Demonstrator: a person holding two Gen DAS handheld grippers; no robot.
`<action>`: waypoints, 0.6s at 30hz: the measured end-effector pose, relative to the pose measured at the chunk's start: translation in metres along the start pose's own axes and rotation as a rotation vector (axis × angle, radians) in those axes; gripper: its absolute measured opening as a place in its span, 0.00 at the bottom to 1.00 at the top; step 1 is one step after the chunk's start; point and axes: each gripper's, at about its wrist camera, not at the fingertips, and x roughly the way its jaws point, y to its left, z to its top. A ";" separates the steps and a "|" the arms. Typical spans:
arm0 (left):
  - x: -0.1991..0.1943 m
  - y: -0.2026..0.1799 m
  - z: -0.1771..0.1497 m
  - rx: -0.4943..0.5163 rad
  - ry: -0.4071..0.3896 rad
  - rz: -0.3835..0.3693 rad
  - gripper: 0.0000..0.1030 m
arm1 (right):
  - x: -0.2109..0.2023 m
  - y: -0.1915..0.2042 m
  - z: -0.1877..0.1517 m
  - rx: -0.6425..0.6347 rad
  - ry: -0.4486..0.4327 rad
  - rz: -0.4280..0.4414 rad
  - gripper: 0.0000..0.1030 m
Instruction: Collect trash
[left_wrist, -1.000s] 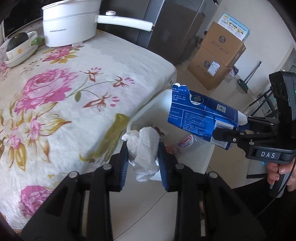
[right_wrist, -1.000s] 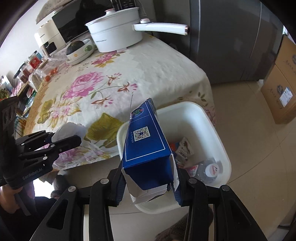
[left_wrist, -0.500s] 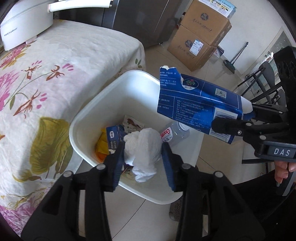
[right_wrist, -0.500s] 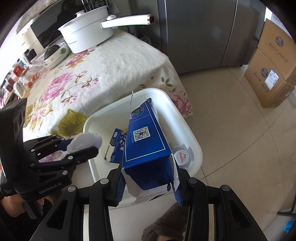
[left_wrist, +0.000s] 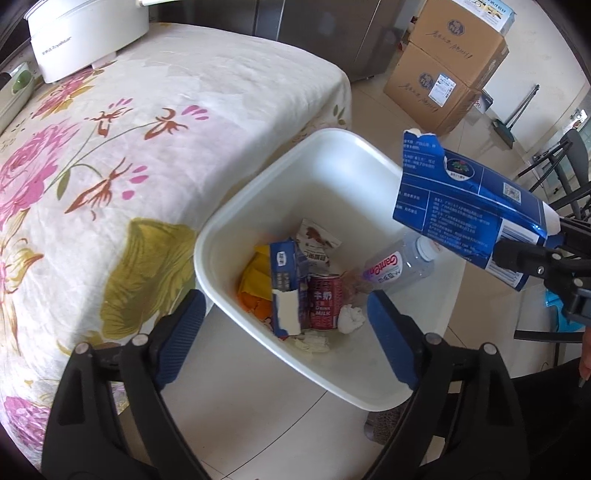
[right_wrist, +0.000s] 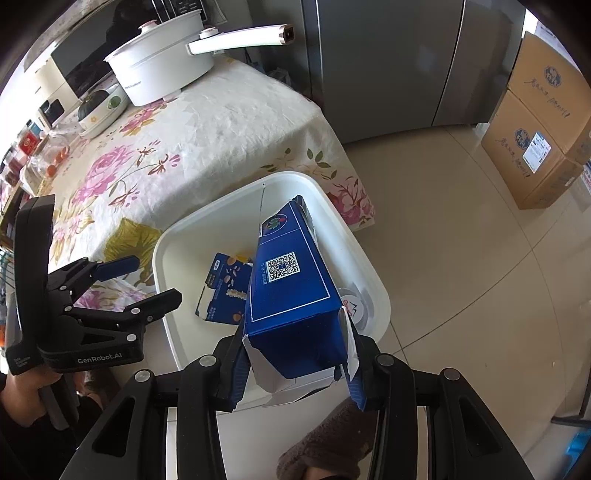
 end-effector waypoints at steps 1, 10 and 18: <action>0.000 0.001 -0.001 0.003 0.001 0.010 0.90 | 0.000 0.001 0.001 -0.001 0.000 -0.003 0.43; -0.010 0.004 -0.008 0.045 -0.012 0.131 0.99 | -0.008 0.002 0.003 0.029 -0.039 -0.014 0.75; -0.048 0.007 -0.023 -0.010 -0.062 0.199 0.99 | -0.034 0.024 -0.012 -0.018 -0.114 -0.093 0.80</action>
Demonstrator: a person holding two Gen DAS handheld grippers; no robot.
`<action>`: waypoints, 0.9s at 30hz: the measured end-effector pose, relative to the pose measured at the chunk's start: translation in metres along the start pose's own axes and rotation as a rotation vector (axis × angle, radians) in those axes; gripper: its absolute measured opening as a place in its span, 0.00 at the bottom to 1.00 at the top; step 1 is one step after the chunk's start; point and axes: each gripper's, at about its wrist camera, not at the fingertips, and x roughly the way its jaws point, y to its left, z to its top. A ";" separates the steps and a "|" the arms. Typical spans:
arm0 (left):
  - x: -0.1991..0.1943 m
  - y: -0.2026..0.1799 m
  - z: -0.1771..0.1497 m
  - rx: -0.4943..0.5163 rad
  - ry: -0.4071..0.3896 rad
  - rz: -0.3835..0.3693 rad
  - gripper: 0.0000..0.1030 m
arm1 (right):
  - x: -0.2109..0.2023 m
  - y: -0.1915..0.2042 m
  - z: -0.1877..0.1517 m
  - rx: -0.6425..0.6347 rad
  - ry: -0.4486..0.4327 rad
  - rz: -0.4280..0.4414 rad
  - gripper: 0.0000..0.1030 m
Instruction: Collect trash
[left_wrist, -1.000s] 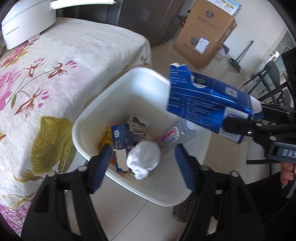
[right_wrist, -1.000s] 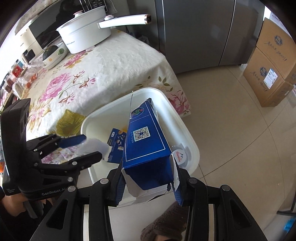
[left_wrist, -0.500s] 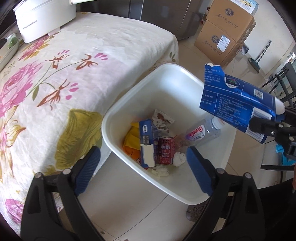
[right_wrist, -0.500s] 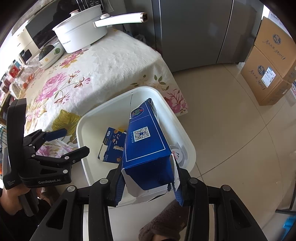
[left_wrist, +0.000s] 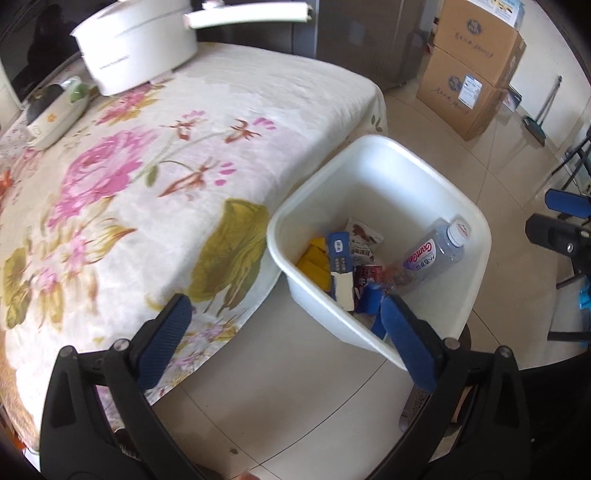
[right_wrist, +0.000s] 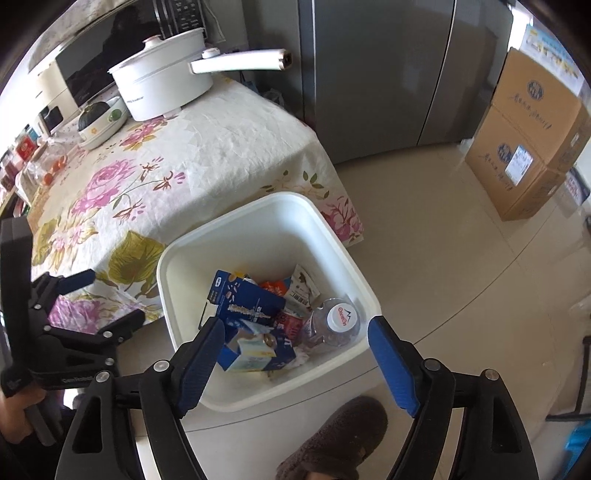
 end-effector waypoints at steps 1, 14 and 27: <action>-0.009 0.002 -0.003 -0.015 -0.019 0.011 0.99 | -0.008 0.005 -0.002 -0.015 -0.024 -0.018 0.81; -0.131 0.028 -0.053 -0.177 -0.290 0.142 0.99 | -0.118 0.061 -0.045 -0.063 -0.383 -0.057 1.00; -0.186 0.030 -0.086 -0.202 -0.463 0.213 0.99 | -0.166 0.095 -0.058 -0.045 -0.575 -0.017 1.00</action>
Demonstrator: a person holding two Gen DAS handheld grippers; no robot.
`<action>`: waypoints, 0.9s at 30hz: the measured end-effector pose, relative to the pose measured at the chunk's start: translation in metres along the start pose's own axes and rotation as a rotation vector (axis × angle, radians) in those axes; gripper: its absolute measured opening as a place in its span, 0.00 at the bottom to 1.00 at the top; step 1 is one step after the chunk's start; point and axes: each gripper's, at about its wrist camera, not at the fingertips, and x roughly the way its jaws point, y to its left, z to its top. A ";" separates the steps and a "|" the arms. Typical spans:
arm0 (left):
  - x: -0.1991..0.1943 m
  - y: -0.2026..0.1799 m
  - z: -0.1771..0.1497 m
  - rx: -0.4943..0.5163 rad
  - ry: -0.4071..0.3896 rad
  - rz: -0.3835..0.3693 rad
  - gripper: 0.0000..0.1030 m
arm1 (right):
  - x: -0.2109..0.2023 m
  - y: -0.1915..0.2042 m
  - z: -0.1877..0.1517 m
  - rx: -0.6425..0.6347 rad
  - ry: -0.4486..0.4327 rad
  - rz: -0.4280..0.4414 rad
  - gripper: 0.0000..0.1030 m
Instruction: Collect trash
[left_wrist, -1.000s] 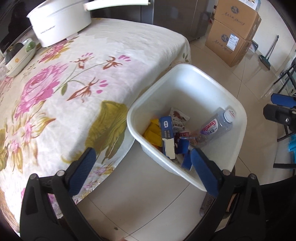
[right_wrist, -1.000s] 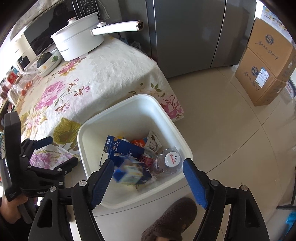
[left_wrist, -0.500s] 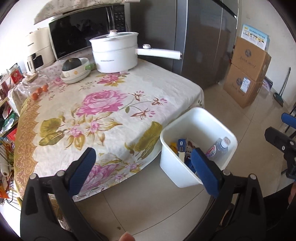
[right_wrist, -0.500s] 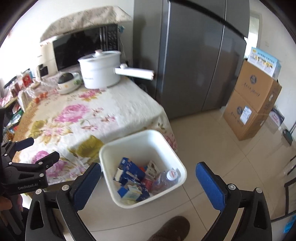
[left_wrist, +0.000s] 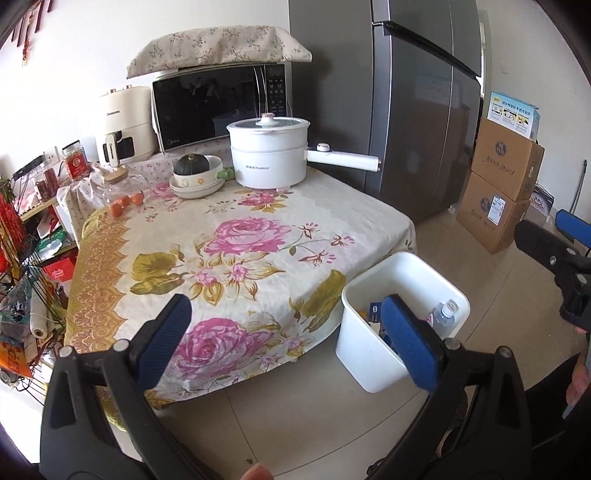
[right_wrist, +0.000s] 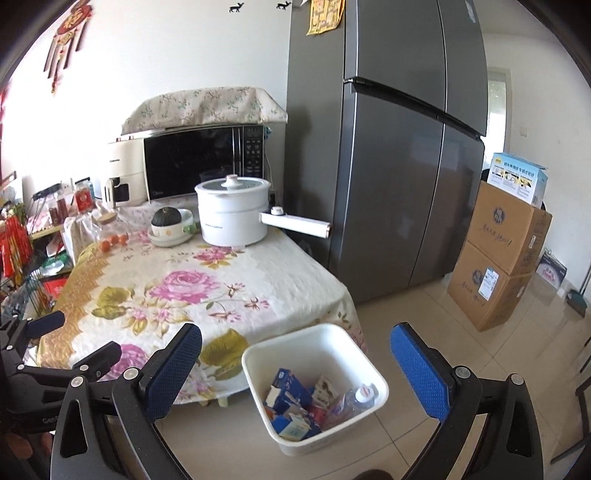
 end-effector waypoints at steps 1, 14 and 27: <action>-0.002 0.000 0.001 0.000 -0.011 0.010 0.99 | 0.001 0.001 0.001 0.001 -0.001 0.001 1.00; -0.003 0.005 -0.001 -0.034 -0.029 0.018 0.99 | 0.004 0.006 -0.002 0.007 0.009 0.013 1.00; -0.009 0.003 0.003 -0.052 -0.060 0.000 0.99 | 0.003 0.005 -0.002 0.008 -0.003 -0.006 1.00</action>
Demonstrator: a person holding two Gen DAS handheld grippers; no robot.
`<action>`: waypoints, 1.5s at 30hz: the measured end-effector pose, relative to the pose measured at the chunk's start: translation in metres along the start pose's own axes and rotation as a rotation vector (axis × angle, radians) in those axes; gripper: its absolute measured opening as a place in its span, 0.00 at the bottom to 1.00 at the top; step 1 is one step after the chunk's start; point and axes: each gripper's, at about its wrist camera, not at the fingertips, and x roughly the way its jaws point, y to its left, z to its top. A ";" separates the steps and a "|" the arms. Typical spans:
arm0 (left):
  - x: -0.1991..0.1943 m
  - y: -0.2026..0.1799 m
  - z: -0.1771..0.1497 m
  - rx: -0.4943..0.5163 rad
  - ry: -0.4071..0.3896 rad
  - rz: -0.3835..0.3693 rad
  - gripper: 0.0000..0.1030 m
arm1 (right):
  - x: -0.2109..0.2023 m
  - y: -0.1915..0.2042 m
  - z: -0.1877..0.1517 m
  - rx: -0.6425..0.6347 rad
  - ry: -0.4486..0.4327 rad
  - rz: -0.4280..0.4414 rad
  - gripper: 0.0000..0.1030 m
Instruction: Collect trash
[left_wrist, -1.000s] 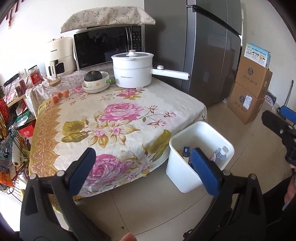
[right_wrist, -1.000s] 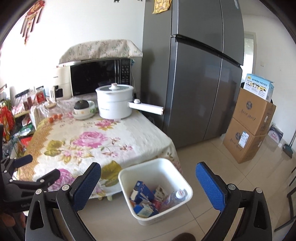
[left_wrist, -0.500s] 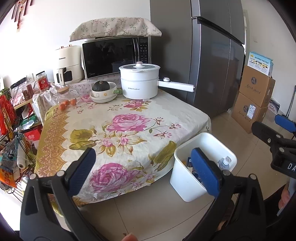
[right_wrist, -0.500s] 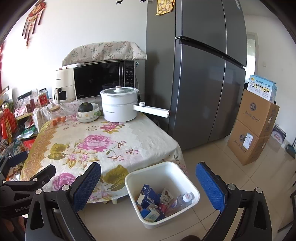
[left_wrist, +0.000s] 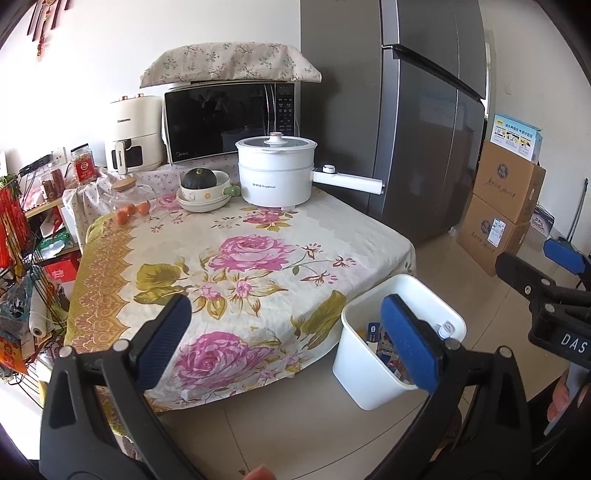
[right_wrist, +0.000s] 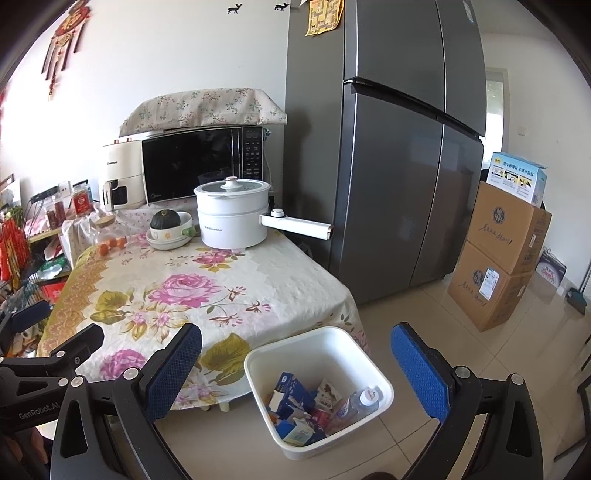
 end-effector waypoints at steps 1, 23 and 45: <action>0.000 0.000 0.000 -0.001 0.000 0.001 0.99 | 0.000 0.000 0.000 -0.001 -0.001 -0.002 1.00; 0.000 -0.004 0.001 0.003 0.004 -0.013 0.99 | -0.002 -0.002 0.000 0.003 0.002 -0.004 1.00; 0.005 -0.005 0.002 -0.034 0.071 -0.056 0.99 | -0.001 -0.004 -0.001 0.004 0.005 -0.005 1.00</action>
